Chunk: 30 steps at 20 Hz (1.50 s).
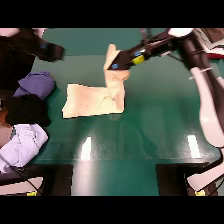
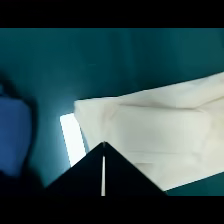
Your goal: Fold the shirts.
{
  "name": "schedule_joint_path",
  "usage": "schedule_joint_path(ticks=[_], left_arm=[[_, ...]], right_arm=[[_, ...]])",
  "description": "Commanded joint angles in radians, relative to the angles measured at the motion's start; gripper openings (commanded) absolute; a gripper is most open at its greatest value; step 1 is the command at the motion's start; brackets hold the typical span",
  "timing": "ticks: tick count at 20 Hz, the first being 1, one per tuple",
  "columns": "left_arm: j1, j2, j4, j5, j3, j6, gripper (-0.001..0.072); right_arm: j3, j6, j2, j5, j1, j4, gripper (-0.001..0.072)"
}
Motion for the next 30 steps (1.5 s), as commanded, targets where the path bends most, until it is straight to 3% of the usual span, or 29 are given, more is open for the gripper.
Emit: schedule_joint_path(ticks=[1,7,9,10,11,12,13,15,18,21,25,27,30], left_arm=[[0.111,0.131,0.032,-0.026,0.001,0.012,0.0027],[0.134,0.159,0.024,-0.105,-0.002,0.029,0.0027],[0.134,0.159,0.011,-0.118,-0.002,0.029,0.0027],[0.134,0.159,-0.003,-0.131,-0.002,0.029,0.0027],[0.134,0.159,-0.013,-0.141,-0.002,0.029,0.0027],[0.134,0.159,-0.019,-0.145,-0.002,0.029,0.0027],[0.134,0.159,-0.023,-0.143,-0.002,0.029,0.0027],[0.134,0.159,-0.025,-0.145,-0.002,0.029,0.0027],[0.134,0.159,-0.033,-0.153,-0.002,0.029,0.0027],[0.134,0.159,-0.062,-0.153,-0.002,0.029,0.0027],[0.134,0.154,-0.117,-0.136,-0.008,0.029,0.0027],[0.134,0.144,-0.155,-0.129,-0.008,0.029,0.0027],[0.134,0.130,-0.190,-0.111,-0.008,0.029,0.0027]], right_arm=[[0.046,-0.011,-0.108,-0.145,0.116,0.000,0.0012],[0.045,-0.067,-0.249,-0.284,0.237,0.000,0.0013],[0.006,-0.071,-0.265,-0.396,0.268,0.005,0.0014],[-0.018,-0.071,-0.265,-0.448,0.288,0.009,0.0060],[-0.024,-0.083,-0.266,-0.474,0.310,0.008,0.0306],[-0.008,-0.108,-0.274,-0.481,0.336,0.009,0.0625],[0.024,-0.126,-0.281,-0.477,0.358,0.009,0.0720],[0.071,-0.213,-0.263,-0.455,0.386,0.005,0.0720],[-0.029,-0.216,-0.141,-0.465,0.347,-0.115,0.0720],[-0.170,-0.159,-0.018,-0.310,0.209,-0.242,0.0694],[-0.427,-0.024,0.092,-0.156,-0.040,-0.232,0.0693],[-0.556,0.044,0.119,-0.153,-0.137,-0.227,0.0692],[-0.683,0.047,0.116,-0.206,-0.189,-0.195,0.0692]])
